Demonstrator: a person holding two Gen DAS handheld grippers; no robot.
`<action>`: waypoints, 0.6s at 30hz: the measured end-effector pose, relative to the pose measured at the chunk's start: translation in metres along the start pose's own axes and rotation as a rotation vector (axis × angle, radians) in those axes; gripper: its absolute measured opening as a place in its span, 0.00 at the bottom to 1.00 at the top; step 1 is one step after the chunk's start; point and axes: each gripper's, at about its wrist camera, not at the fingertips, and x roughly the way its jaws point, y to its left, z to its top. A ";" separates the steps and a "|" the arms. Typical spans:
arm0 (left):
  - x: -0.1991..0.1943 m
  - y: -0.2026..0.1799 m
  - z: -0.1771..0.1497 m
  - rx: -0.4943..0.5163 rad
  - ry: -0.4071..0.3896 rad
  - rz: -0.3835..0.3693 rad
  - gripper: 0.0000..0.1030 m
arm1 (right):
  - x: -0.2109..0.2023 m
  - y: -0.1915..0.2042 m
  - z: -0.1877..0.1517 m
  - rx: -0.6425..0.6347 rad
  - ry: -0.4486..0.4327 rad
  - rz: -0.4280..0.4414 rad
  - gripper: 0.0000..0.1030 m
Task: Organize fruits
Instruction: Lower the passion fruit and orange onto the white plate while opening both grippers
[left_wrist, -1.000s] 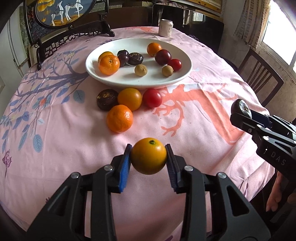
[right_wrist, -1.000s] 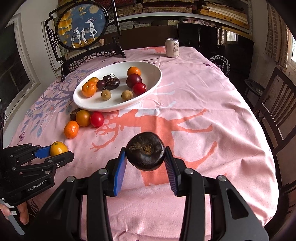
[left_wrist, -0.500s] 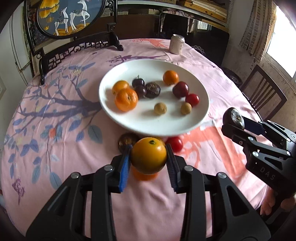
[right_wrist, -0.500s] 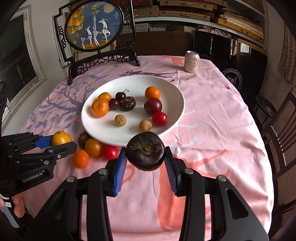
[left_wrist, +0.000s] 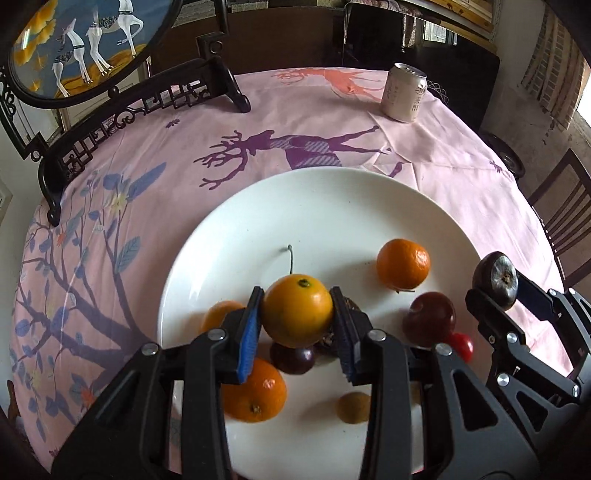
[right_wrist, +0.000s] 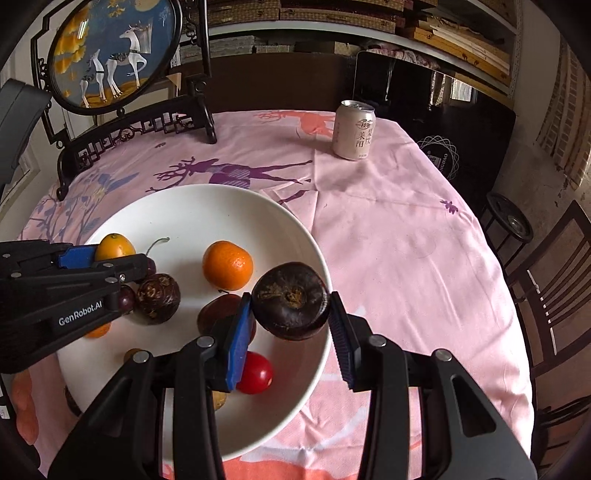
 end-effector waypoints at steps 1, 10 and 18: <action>0.001 -0.001 0.001 0.005 -0.001 0.001 0.36 | 0.003 0.000 0.001 -0.003 0.005 0.004 0.40; -0.055 0.005 -0.013 -0.006 -0.142 0.004 0.68 | -0.032 0.014 -0.006 -0.083 -0.058 -0.020 0.60; -0.127 0.000 -0.067 0.001 -0.253 -0.034 0.69 | -0.092 0.037 -0.038 -0.126 -0.101 0.015 0.60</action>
